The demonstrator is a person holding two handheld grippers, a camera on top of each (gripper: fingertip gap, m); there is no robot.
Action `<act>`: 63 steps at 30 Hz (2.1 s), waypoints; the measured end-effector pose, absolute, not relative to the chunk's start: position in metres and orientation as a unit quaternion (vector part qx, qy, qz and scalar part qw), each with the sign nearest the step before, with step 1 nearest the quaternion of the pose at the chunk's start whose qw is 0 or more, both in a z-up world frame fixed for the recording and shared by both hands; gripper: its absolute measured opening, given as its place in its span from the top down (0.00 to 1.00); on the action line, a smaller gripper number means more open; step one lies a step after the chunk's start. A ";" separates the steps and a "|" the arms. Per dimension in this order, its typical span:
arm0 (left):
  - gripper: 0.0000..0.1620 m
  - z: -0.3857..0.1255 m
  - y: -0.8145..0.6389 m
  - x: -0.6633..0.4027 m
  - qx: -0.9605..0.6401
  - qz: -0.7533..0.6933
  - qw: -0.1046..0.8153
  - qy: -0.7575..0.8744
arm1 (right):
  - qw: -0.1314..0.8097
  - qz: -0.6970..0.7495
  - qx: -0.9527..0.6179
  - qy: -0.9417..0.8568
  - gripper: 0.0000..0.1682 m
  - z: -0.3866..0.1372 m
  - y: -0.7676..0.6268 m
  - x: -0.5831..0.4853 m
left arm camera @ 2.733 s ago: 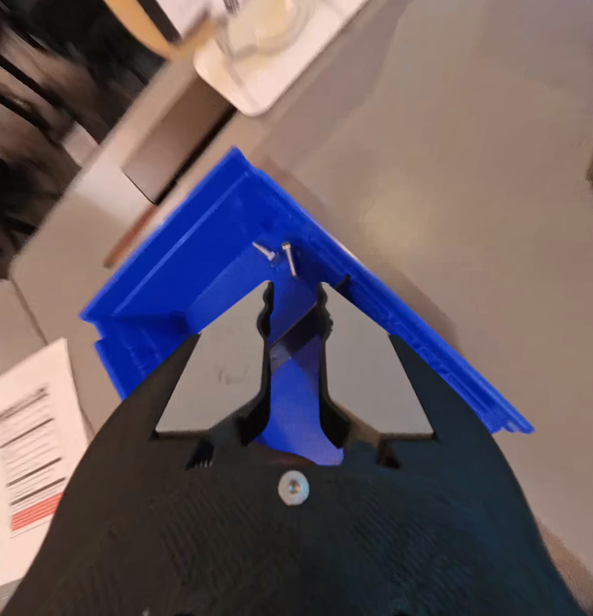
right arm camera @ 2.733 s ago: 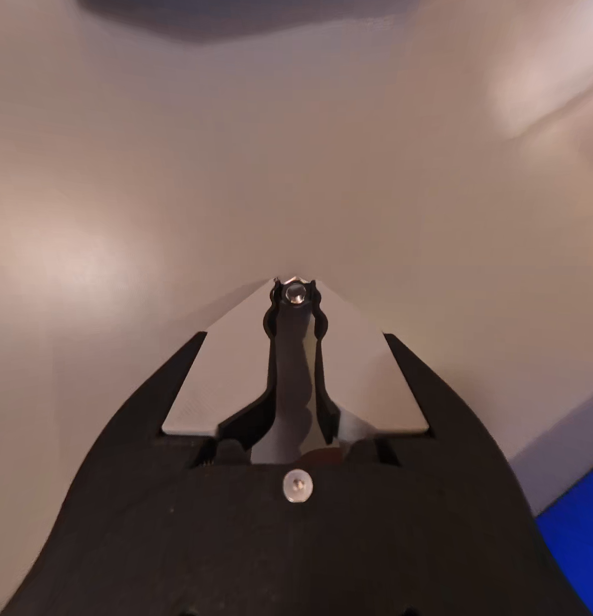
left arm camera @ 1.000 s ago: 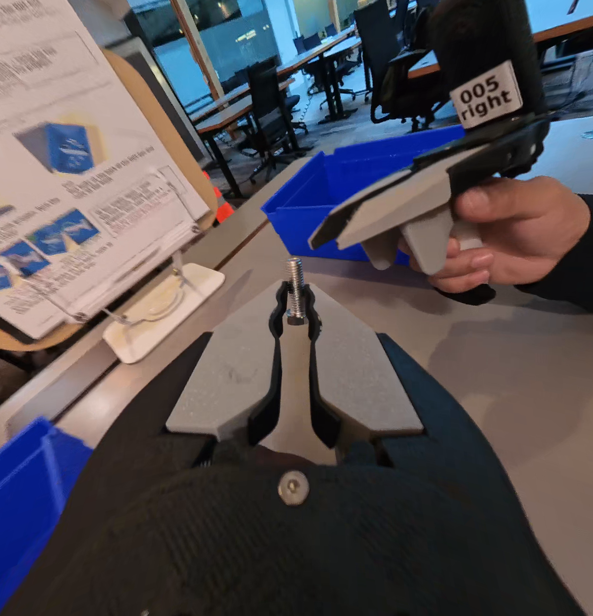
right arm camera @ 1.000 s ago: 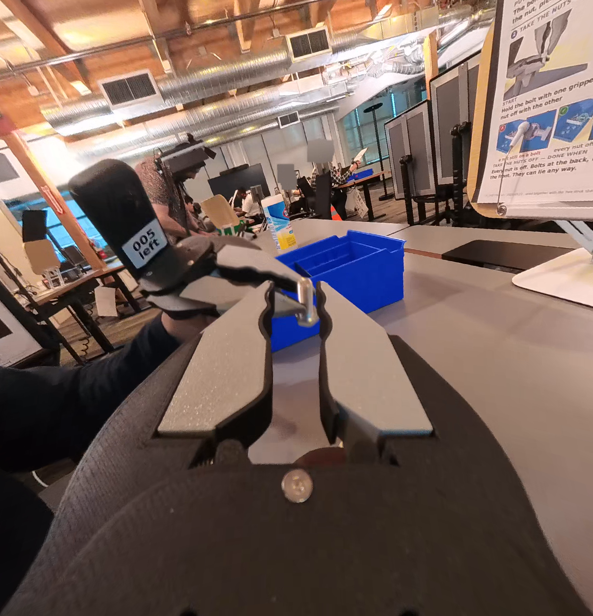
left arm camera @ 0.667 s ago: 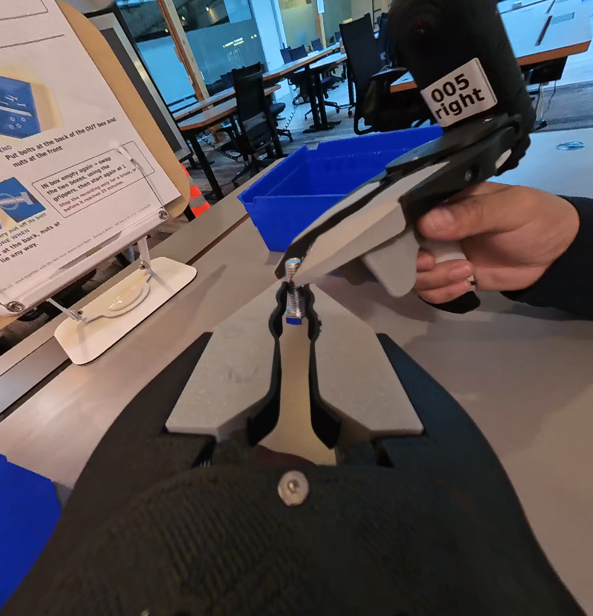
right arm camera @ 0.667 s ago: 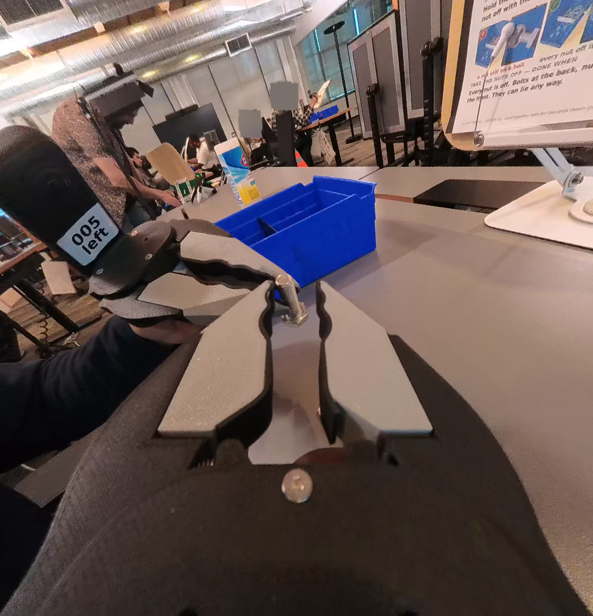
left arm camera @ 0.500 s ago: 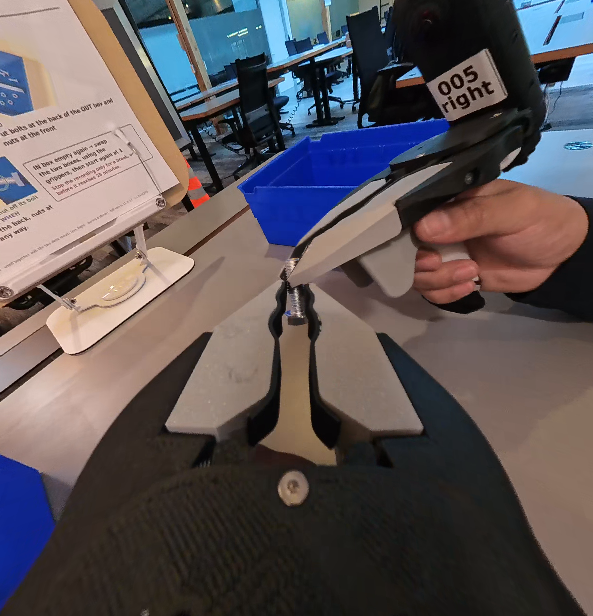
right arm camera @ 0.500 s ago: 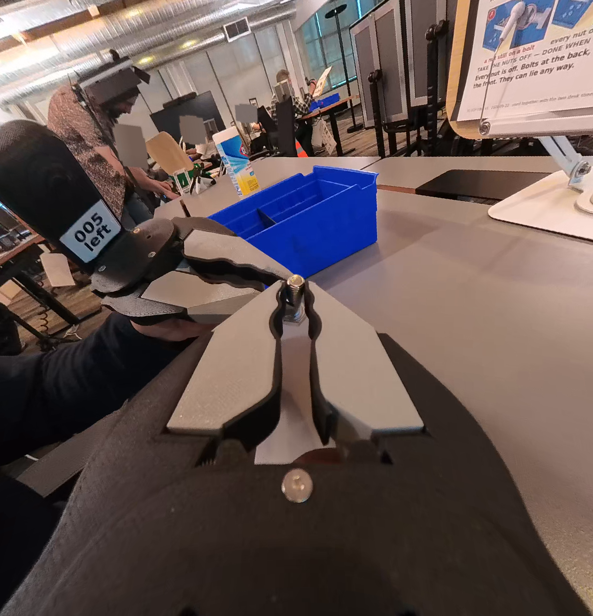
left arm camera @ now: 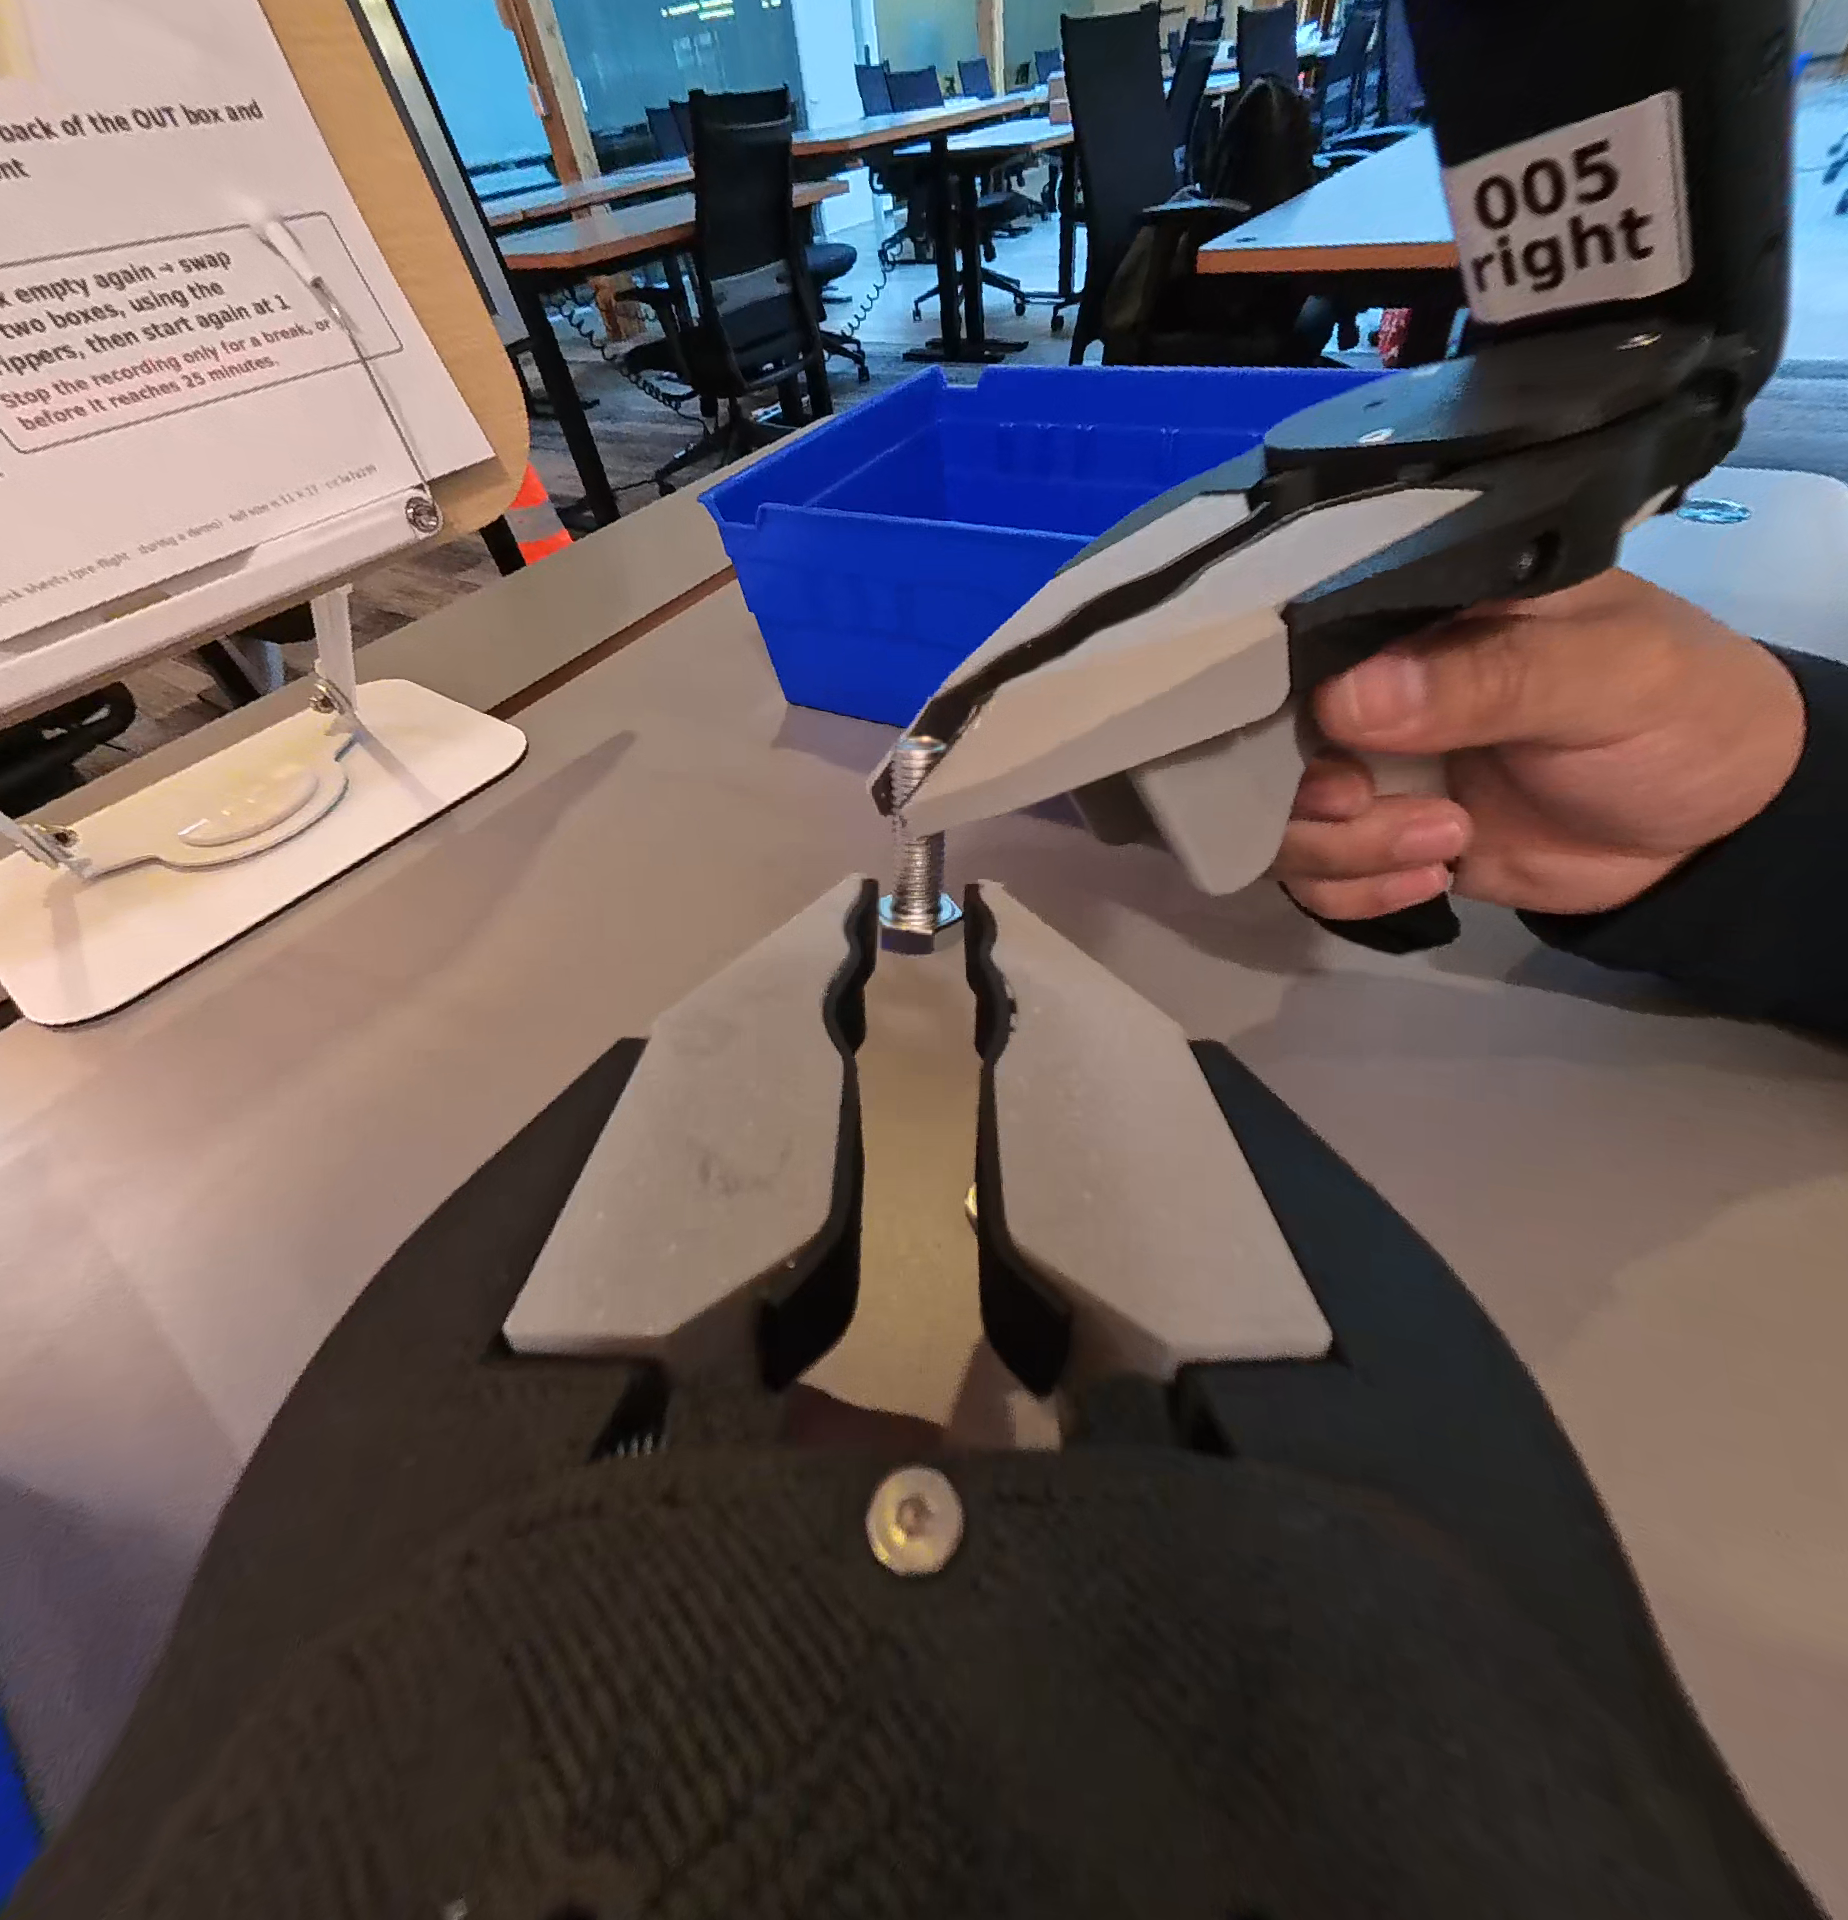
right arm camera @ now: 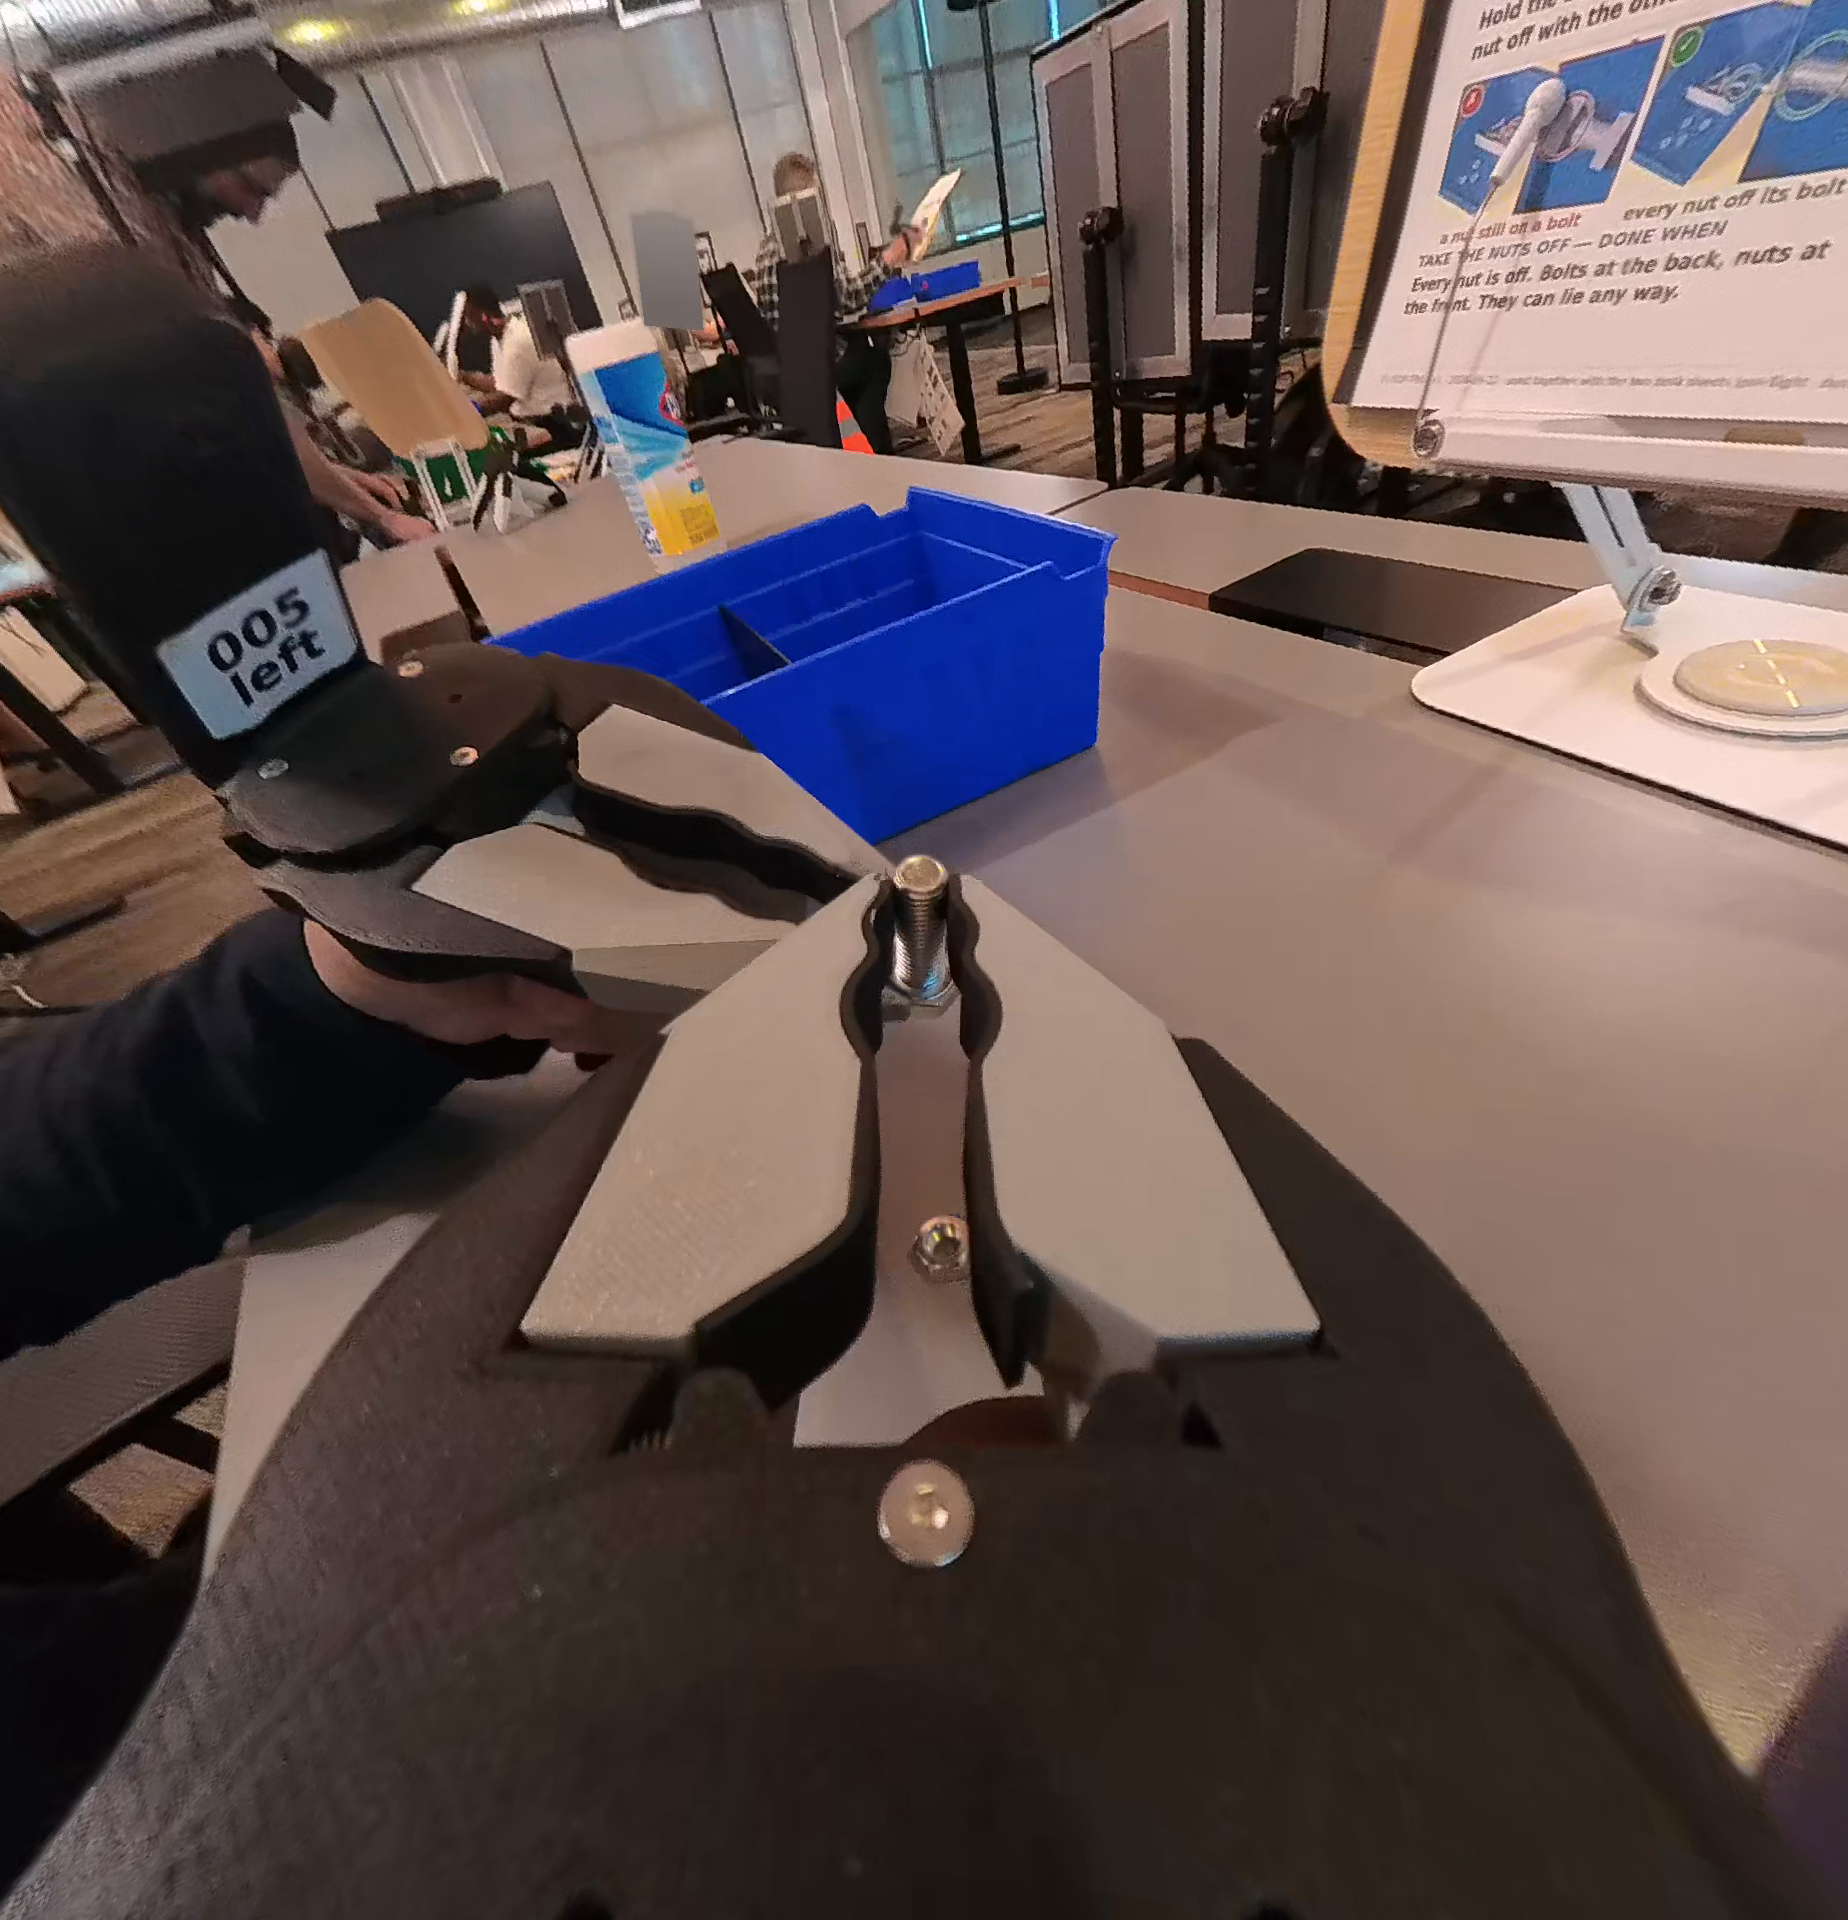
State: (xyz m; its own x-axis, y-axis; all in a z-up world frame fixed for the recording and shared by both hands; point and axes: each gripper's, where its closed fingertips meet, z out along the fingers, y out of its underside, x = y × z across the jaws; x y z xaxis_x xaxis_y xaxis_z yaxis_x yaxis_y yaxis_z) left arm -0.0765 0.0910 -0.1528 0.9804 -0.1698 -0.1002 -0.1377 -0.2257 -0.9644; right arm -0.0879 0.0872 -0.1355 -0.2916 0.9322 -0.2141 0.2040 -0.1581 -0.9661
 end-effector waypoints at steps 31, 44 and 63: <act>0.96 -0.169 0.090 -0.076 -0.803 -0.060 0.584 0.100 | 0.305 0.543 -0.510 -0.594 0.96 -0.149 0.080 -0.090; 0.96 -0.170 0.091 -0.076 -0.803 -0.073 0.584 0.092 | 0.303 0.544 -0.513 -0.590 0.96 -0.150 0.081 -0.091; 0.96 -0.159 0.089 -0.115 -0.786 -0.086 0.612 0.005 | 0.231 0.515 -0.530 -0.633 0.86 -0.181 0.077 -0.088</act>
State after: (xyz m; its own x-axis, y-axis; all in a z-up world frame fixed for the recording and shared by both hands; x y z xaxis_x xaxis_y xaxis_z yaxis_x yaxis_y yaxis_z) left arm -0.1146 0.0888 -0.1590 0.9853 -0.1121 0.1290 0.0976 -0.2506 -0.9632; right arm -0.0877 0.0770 -0.1812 -0.3316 0.9087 -0.2537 0.4338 -0.0920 -0.8963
